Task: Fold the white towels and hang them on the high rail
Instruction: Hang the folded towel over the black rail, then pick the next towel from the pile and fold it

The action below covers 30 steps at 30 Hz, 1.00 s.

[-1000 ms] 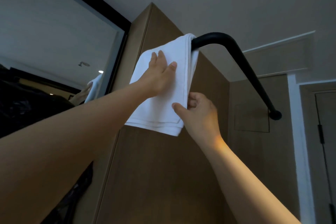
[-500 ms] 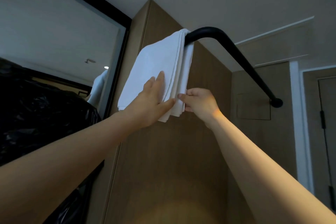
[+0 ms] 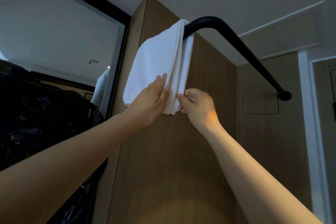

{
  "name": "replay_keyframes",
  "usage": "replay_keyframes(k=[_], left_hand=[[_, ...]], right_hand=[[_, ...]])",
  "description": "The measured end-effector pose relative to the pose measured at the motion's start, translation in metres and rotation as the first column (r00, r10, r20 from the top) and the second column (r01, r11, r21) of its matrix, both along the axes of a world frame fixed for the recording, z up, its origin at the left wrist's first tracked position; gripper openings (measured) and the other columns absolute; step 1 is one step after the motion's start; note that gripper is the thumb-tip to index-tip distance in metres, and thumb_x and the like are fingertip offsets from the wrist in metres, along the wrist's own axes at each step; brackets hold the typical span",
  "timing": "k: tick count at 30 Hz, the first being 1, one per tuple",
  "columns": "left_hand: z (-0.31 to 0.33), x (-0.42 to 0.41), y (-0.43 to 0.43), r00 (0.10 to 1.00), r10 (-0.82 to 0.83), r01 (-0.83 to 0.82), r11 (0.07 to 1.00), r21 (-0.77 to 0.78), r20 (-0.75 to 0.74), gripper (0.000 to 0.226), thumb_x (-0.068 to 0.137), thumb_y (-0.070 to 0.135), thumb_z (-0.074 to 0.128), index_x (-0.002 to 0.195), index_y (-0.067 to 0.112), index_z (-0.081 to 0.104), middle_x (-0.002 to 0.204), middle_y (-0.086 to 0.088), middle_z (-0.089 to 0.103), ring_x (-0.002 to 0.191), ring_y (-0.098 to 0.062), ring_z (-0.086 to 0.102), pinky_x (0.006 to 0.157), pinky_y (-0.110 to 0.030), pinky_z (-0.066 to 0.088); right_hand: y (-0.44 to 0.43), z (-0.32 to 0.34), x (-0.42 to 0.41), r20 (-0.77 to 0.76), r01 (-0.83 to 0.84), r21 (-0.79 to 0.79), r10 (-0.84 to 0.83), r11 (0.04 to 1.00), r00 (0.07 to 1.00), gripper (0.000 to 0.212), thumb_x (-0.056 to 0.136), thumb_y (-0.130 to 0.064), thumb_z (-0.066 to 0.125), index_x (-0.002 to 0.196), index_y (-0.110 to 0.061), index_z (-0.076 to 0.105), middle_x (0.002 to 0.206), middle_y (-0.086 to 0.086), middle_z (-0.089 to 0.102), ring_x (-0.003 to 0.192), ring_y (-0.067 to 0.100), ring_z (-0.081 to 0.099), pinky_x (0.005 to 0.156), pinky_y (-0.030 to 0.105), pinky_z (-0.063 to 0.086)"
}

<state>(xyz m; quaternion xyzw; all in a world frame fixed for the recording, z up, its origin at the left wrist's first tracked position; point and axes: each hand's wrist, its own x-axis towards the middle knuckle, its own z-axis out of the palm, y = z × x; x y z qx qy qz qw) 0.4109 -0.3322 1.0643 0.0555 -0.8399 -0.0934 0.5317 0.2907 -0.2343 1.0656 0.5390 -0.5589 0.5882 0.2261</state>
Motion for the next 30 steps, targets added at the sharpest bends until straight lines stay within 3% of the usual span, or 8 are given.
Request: replay_keyframes(k=[3, 8, 11, 14, 18, 23, 27, 30], left_hand=[[-0.001, 0.006, 0.0, 0.999, 0.026, -0.025, 0.999, -0.038, 0.026, 0.05, 0.105, 0.037, 0.026, 0.15, 0.017, 0.029, 0.147, -0.011, 0.045, 0.132, -0.024, 0.046, 0.108, -0.043, 0.04], [-0.003, 0.02, 0.003, 0.997, 0.043, -0.04, 0.998, -0.045, 0.069, 0.041, 0.104, 0.036, 0.034, 0.128, 0.012, 0.057, 0.126, -0.007, 0.063, 0.11, -0.021, 0.061, 0.093, -0.043, 0.051], [-0.006, 0.035, 0.011, 0.987, 0.157, -0.15, 0.98, -0.134, 0.042, 0.04, 0.102, 0.038, 0.039, 0.115, 0.008, 0.063, 0.111, -0.011, 0.067, 0.098, -0.024, 0.063, 0.085, -0.041, 0.052], [-0.019, 0.051, 0.021, 0.957, 0.29, -0.278, 0.939, -0.201, 0.033, 0.042, 0.098, 0.043, 0.047, 0.118, 0.008, 0.059, 0.125, -0.011, 0.061, 0.101, -0.022, 0.062, 0.082, -0.033, 0.048], [-0.063, 0.074, 0.037, 0.919, 0.391, -0.359, 0.88, -0.311, 0.047, 0.044, 0.092, 0.044, 0.049, 0.116, 0.008, 0.055, 0.109, -0.011, 0.06, 0.098, -0.027, 0.059, 0.075, -0.033, 0.044], [-0.151, 0.09, 0.051, 0.821, 0.43, -0.332, 0.895, -0.298, 0.376, 0.063, 0.084, 0.056, 0.038, 0.118, 0.007, 0.058, 0.117, -0.009, 0.059, 0.107, -0.025, 0.058, 0.091, -0.043, 0.047], [-0.24, 0.096, 0.05, 0.68, 0.388, -0.288, 0.922, -0.26, 0.622, 0.054, 0.092, 0.052, 0.044, 0.128, 0.013, 0.053, 0.13, -0.005, 0.054, 0.117, -0.021, 0.053, 0.098, -0.038, 0.043], [-0.305, 0.107, 0.053, 0.577, 0.318, -0.272, 0.943, -0.189, 0.753, 0.048, 0.093, 0.048, 0.048, 0.128, 0.016, 0.05, 0.127, -0.004, 0.053, 0.113, -0.021, 0.053, 0.096, -0.037, 0.045]], right_hand=[[0.0, -0.002, -0.002, -0.012, -0.038, 0.011, 0.038, 0.999, 0.999, 0.02, 0.094, -0.029, 0.063, 0.082, -0.013, 0.066, 0.079, 0.007, 0.072, 0.078, 0.022, 0.071, 0.08, 0.05, 0.057], [0.005, -0.012, 0.0, -0.051, -0.073, 0.02, 0.074, 0.997, 0.996, 0.018, 0.093, -0.025, 0.062, 0.082, -0.039, 0.067, 0.082, -0.012, 0.073, 0.08, 0.001, 0.069, 0.079, 0.026, 0.057], [0.018, -0.023, 0.001, -0.104, 0.006, 0.018, -0.004, 1.0, 0.995, 0.015, 0.093, -0.022, 0.061, 0.097, -0.034, 0.069, 0.089, -0.011, 0.073, 0.086, 0.0, 0.068, 0.08, 0.022, 0.056], [0.035, -0.039, 0.002, -0.246, 0.205, 0.045, -0.188, 0.978, 0.951, 0.023, 0.094, -0.019, 0.062, 0.115, -0.014, 0.069, 0.098, -0.002, 0.072, 0.091, 0.006, 0.067, 0.084, 0.029, 0.057], [0.059, -0.08, 0.01, -0.364, 0.354, 0.191, -0.269, 0.916, 0.892, 0.026, 0.091, -0.021, 0.064, 0.115, -0.011, 0.068, 0.098, 0.0, 0.071, 0.091, 0.014, 0.067, 0.088, 0.035, 0.054], [0.086, -0.166, 0.027, -0.426, 0.404, 0.455, -0.205, 0.793, 0.881, 0.024, 0.09, -0.027, 0.066, 0.113, -0.018, 0.067, 0.1, -0.005, 0.069, 0.094, 0.014, 0.065, 0.084, 0.033, 0.055], [0.099, -0.25, 0.038, -0.437, 0.411, 0.652, -0.127, 0.637, 0.891, 0.022, 0.089, -0.028, 0.064, 0.108, -0.017, 0.067, 0.097, -0.001, 0.069, 0.09, 0.02, 0.065, 0.076, 0.035, 0.053], [0.108, -0.312, 0.042, -0.398, 0.381, 0.771, -0.082, 0.51, 0.914, 0.02, 0.089, -0.028, 0.063, 0.102, -0.014, 0.065, 0.094, -0.002, 0.068, 0.089, 0.022, 0.064, 0.072, 0.035, 0.049]])
